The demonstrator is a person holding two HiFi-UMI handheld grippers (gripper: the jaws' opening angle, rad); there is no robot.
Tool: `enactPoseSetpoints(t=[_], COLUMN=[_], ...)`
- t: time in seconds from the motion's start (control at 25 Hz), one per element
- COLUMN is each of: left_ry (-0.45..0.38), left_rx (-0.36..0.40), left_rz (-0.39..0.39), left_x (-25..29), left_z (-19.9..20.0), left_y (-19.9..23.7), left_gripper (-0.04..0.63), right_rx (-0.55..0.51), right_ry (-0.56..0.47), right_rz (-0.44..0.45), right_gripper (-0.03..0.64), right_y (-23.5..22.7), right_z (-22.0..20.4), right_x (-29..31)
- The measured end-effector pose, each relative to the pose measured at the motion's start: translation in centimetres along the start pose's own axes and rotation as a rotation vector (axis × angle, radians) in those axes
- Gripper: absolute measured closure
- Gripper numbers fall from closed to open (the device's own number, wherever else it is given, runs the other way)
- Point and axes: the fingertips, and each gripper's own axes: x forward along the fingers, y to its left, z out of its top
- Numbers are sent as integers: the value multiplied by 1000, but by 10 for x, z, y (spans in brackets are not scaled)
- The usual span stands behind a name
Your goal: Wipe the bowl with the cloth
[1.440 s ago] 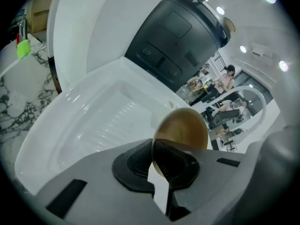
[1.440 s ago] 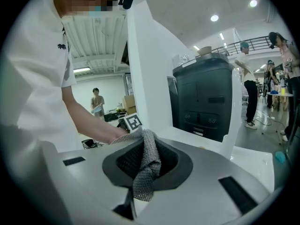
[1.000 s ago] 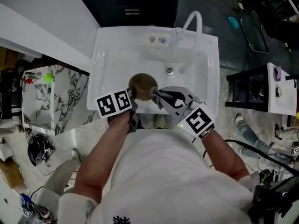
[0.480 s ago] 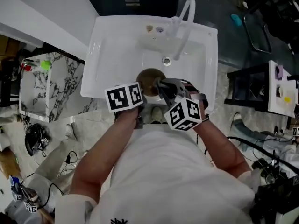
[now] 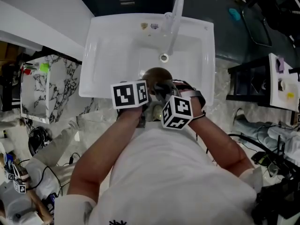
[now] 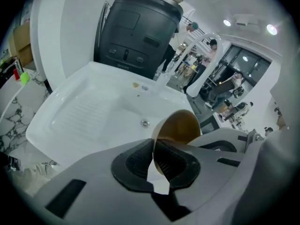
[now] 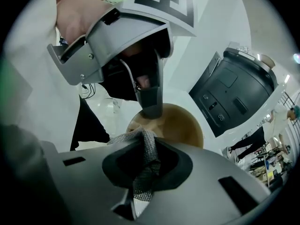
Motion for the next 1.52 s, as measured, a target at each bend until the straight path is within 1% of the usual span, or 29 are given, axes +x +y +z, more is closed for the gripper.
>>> enactPoseSetpoints(t=[0.12, 0.44, 0.68, 0.88, 1.12, 1.36, 1.52], left_ry=[8, 57, 72, 65, 57, 41, 45], left_rx=[34, 79, 115, 118, 119, 123, 127], left_rz=[-5, -7, 4, 14, 12, 3, -5], left_x=[1, 3, 5, 7, 9, 10, 13], left_z=[0, -11, -18, -17, -15, -10, -9], left_y=[-8, -13, -17, -13, -14, -18, -21], left_gripper=[572, 575, 577, 577, 576, 575, 575], right_rx=[-5, -17, -35, -52, -50, -51, -68], right_ry=[-13, -53, -21, 30, 93, 122, 113], right_rz=[-18, -148, -199, -201, -164, -120, -99], right_gripper=[580, 581, 581, 581, 581, 581, 581], right_y=[-3, -28, -37, -37, -24, -10, -3], right_z=[6, 19, 13, 0, -18, -25, -21], right_x=[-1, -9, -14, -15, -8, -4, 0])
